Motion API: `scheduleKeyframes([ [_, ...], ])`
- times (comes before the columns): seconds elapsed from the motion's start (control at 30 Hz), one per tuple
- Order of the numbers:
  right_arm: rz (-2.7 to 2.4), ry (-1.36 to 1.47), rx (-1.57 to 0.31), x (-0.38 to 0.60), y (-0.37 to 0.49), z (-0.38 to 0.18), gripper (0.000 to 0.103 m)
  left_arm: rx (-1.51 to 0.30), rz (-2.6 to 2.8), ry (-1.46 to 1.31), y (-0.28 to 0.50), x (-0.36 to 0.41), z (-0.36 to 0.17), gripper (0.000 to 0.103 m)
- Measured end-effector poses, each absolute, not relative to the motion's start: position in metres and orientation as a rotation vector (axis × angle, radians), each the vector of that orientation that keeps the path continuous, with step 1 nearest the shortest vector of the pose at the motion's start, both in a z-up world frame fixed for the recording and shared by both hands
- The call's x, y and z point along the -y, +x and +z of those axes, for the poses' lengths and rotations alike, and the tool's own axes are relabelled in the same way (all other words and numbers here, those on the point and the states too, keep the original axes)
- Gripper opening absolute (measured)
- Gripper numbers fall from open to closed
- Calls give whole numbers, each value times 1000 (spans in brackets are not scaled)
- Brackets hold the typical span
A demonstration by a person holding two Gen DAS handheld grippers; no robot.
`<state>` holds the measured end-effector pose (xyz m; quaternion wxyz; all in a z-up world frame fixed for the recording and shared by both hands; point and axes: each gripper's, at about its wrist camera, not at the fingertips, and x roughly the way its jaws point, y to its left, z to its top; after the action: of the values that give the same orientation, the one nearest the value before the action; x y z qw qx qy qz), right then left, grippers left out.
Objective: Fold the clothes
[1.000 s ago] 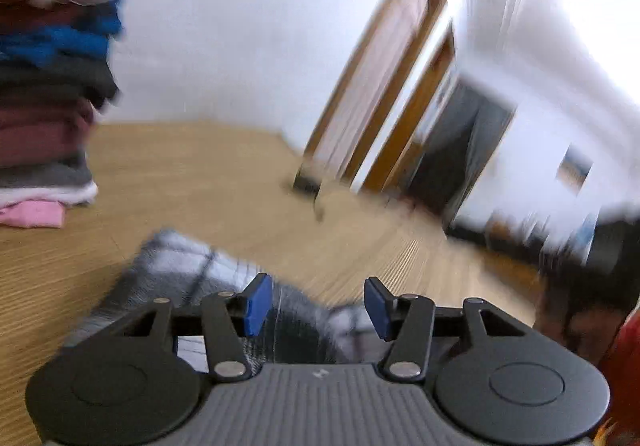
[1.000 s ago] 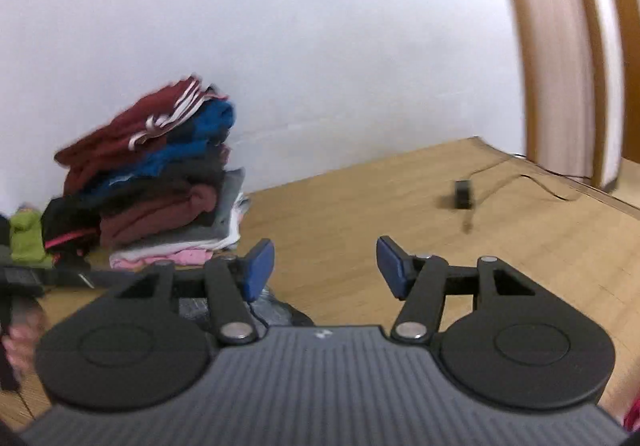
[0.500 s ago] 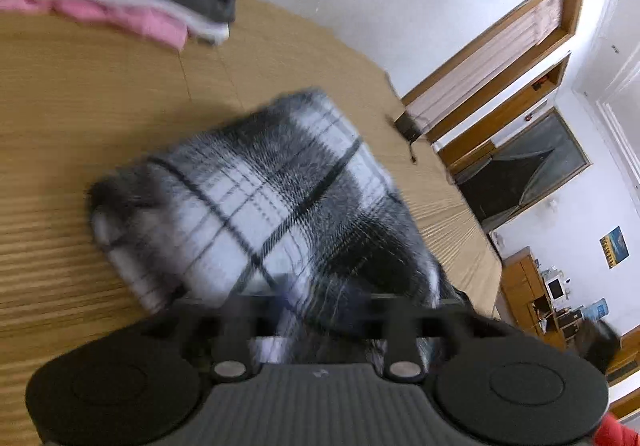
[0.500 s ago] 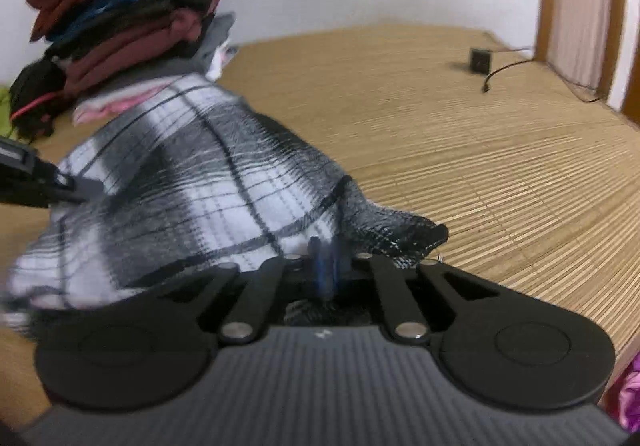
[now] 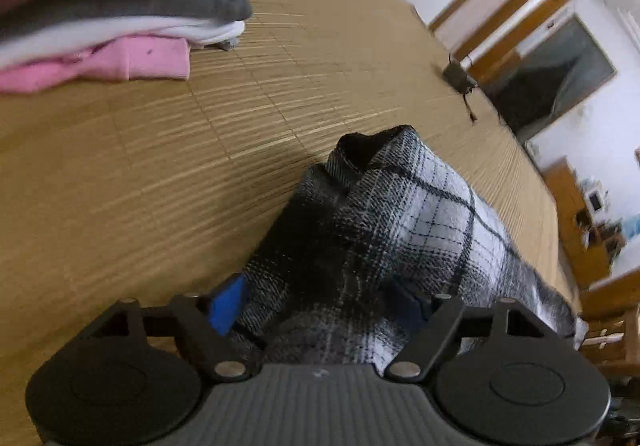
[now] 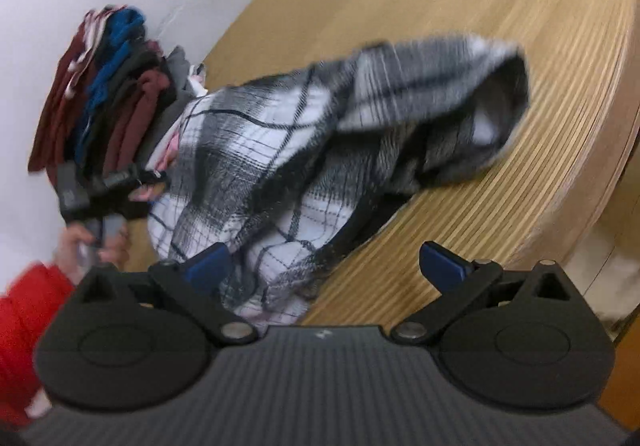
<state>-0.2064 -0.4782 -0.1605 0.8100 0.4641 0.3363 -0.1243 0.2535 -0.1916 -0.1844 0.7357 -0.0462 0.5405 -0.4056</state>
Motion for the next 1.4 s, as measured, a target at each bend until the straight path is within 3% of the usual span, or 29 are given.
scheduleKeyframes([
  [0.13,-221,1105,-701,487,-184,-179,103,-1255,-768,-401,237,153,-198,67],
  [0.3,-122,1099,-757,511,-143,-179,103,-1352,-601,-674,165,95,-207,63],
  [0.37,-54,1060,-815,519,-119,-178,103,-1361,-573,-649,134,85,-200,66],
  [0.43,19,997,-886,523,-94,-174,103,-1271,-523,-552,113,76,-184,75],
  [0.53,91,836,-961,516,-64,-166,91,-1105,-453,-457,103,68,-164,85],
  [0.73,170,839,-934,510,-43,-170,90,-1214,-573,-339,161,133,-191,92],
  [0.77,171,831,-927,508,-41,-170,82,-1203,-597,-328,164,142,-189,90],
  [0.8,153,818,-923,509,-45,-169,77,-1195,-620,-319,167,152,-187,81],
  [0.83,124,796,-922,507,-45,-168,49,-1224,-624,-343,170,157,-188,45],
  [0.87,94,793,-928,506,-43,-168,27,-1256,-604,-395,171,158,-189,43],
  [0.93,78,804,-890,506,-42,-164,21,-1237,-576,-451,164,155,-186,28],
  [1.03,100,711,-769,492,-44,-129,19,-1187,-545,-560,148,144,-176,21],
  [1.23,154,537,-498,473,-10,-25,19,-913,-583,-722,162,126,-95,21],
  [1.4,258,312,-268,455,60,102,19,-642,-636,-639,218,116,47,21],
])
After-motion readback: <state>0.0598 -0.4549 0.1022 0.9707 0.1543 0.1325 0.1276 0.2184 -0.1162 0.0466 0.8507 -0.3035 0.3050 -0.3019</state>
